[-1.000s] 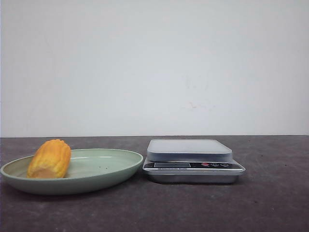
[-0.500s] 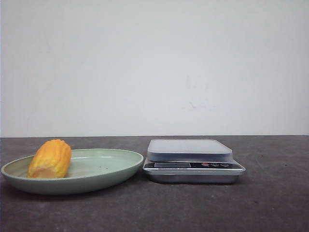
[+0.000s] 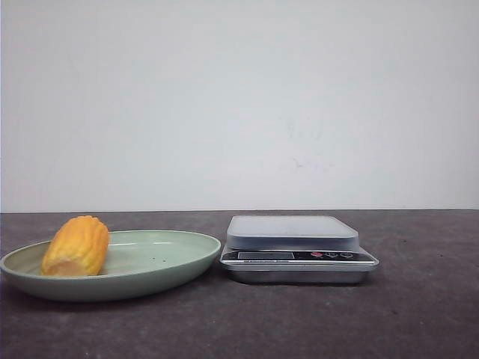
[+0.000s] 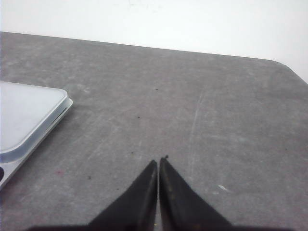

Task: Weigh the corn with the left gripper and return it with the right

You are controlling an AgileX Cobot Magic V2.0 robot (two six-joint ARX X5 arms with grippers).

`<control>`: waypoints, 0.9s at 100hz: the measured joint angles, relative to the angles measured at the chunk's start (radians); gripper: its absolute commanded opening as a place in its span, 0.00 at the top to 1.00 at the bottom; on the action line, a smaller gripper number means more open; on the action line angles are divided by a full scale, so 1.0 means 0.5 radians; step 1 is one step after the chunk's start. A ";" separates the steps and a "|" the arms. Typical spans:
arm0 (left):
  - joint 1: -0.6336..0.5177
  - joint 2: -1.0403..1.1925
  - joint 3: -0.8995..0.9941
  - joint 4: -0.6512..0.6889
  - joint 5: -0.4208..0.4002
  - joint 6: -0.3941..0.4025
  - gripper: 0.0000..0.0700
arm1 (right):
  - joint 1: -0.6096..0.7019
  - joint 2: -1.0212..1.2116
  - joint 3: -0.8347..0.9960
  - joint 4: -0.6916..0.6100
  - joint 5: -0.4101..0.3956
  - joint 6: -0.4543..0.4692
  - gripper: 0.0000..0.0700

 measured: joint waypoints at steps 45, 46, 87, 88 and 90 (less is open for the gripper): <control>-0.013 0.000 0.000 0.001 0.003 -0.044 0.98 | 0.000 0.001 0.000 0.000 0.000 0.001 0.99; -0.013 0.000 0.000 0.001 0.003 -0.044 0.98 | 0.000 0.000 0.000 0.000 0.000 0.000 0.99; -0.013 0.000 0.000 0.000 0.003 -0.045 0.98 | 0.000 0.000 0.000 0.000 0.000 0.000 0.99; -0.013 0.000 0.000 0.001 0.003 -0.045 0.98 | 0.000 0.000 0.000 0.000 0.000 0.000 0.99; -0.013 0.000 0.000 0.000 0.003 -0.044 0.98 | 0.000 0.000 0.000 0.000 0.000 0.001 0.99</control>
